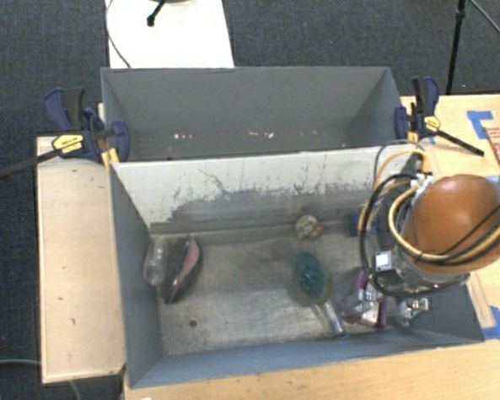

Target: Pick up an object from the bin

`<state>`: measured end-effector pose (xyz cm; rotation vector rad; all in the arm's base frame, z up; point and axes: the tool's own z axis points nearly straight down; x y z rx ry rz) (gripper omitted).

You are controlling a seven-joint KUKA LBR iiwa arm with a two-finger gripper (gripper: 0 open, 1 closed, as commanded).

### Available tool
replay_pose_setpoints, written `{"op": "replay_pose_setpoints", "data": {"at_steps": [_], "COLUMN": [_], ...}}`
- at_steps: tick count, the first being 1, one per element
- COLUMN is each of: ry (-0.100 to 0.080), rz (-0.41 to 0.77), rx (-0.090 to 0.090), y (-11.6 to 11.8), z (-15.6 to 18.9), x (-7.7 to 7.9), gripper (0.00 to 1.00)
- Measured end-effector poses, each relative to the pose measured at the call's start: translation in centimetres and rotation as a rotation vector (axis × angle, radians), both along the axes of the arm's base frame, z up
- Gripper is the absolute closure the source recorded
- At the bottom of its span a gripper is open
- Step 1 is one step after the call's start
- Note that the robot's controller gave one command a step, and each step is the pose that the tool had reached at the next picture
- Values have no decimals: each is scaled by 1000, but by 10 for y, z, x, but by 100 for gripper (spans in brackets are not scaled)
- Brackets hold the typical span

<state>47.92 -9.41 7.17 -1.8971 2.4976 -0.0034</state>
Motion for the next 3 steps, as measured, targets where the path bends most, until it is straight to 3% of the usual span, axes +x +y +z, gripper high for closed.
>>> {"op": "replay_pose_setpoints", "data": {"at_steps": [1, 2, 3], "ry": [-2, -2, 2], "rz": [1, -3, -9], "rx": [3, -1, 0], "y": [2, 2, 2], "z": [1, 75, 107], "x": [1, 3, 3], "gripper": [100, 100, 100]}}
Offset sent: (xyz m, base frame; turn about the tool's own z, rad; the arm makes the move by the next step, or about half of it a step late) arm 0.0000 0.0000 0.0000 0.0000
